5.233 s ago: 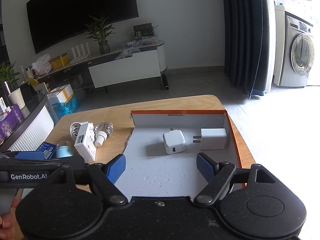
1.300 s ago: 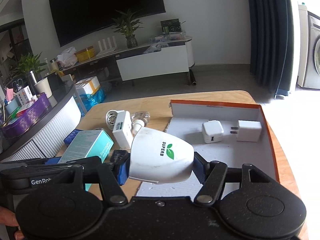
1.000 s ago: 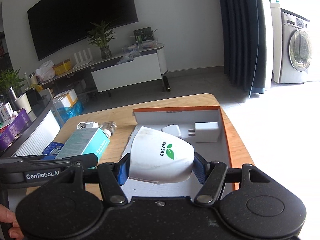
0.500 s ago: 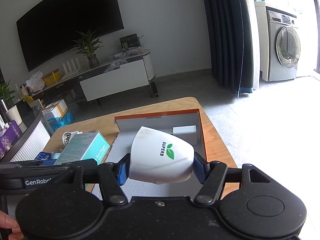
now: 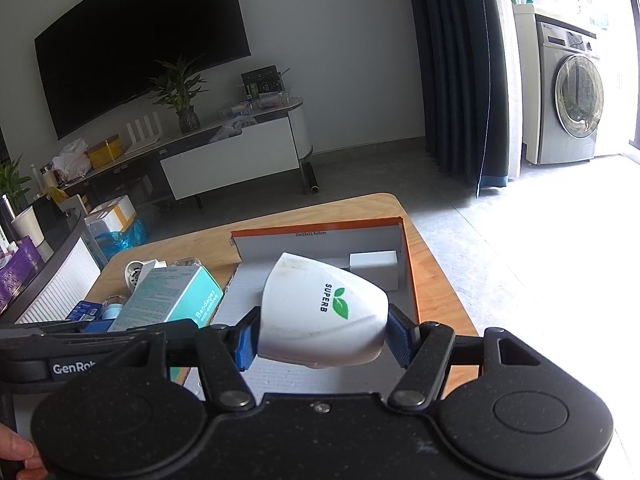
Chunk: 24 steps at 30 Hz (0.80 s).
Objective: Organize rigid objects
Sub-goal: 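Carry the bandage box and the SUPERB device over the white tray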
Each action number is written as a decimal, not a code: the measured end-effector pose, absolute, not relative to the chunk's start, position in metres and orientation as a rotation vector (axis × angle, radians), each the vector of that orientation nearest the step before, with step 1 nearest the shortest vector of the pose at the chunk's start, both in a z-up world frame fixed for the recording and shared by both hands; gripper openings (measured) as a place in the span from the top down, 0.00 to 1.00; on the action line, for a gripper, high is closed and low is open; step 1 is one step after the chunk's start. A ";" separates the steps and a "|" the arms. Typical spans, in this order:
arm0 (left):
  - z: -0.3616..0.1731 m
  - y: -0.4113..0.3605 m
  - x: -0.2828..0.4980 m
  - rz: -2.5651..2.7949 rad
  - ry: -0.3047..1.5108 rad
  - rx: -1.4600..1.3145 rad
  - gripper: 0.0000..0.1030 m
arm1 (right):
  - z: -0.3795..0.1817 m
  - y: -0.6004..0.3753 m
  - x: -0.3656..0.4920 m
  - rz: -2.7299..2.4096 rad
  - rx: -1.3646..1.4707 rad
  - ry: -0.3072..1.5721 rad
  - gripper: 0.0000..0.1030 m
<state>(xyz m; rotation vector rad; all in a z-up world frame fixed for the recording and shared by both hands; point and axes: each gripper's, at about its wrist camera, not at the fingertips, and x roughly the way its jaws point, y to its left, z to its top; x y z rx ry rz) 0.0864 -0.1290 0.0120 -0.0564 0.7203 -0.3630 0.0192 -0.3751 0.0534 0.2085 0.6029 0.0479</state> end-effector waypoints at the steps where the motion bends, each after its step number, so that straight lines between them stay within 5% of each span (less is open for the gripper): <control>1: 0.012 -0.129 0.087 -0.362 0.721 -0.057 0.30 | 0.053 -0.375 0.019 0.049 0.209 0.603 0.26; 24: 0.008 -0.138 0.087 -0.375 0.729 -0.040 0.30 | 0.053 -0.373 0.021 0.050 0.208 0.604 0.26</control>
